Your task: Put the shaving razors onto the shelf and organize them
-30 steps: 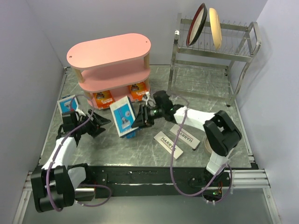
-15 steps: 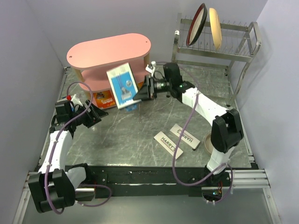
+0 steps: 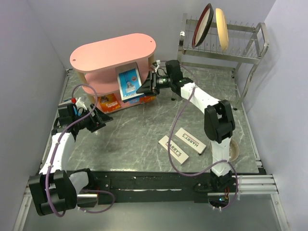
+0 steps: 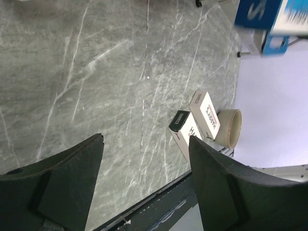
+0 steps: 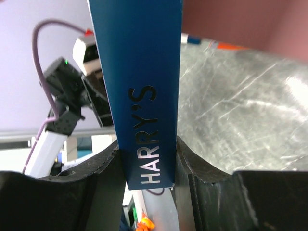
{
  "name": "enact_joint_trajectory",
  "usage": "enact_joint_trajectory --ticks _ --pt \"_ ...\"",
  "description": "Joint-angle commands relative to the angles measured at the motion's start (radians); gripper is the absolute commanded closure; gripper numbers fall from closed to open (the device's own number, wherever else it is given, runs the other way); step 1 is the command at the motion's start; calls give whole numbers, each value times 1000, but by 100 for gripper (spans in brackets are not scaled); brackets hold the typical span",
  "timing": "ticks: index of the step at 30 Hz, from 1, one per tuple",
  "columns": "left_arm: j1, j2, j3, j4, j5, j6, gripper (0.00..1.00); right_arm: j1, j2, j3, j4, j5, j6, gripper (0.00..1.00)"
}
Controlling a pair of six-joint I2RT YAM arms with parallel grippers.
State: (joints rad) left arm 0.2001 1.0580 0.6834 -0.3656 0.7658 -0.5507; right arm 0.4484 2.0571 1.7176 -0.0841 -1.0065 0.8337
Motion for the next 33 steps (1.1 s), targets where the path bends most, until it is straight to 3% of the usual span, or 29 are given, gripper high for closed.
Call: enact_joint_trajectory --ticks 1,4,7,9,14,29,33 --pt "4 8 19 11 39 41 24 -27 12 131 75 3 7 73" --pt "5 11 15 1 49 55 23 -45 49 181 52 17 -10 70" --pt "4 16 2 11 75 54 23 -59 77 224 26 42 -15 61" --pt "4 17 -10 33 99 46 23 -66 97 250 6 83 -18 49" --pt "5 28 -10 43 104 35 23 -82 123 298 -51 144 -38 36" --pt "4 14 -38 119 106 -25 23 -94 -9 162 -138 230 -94 29" --pt "4 10 -38 96 98 -6 22 -94 -15 120 -118 235 -58 32"
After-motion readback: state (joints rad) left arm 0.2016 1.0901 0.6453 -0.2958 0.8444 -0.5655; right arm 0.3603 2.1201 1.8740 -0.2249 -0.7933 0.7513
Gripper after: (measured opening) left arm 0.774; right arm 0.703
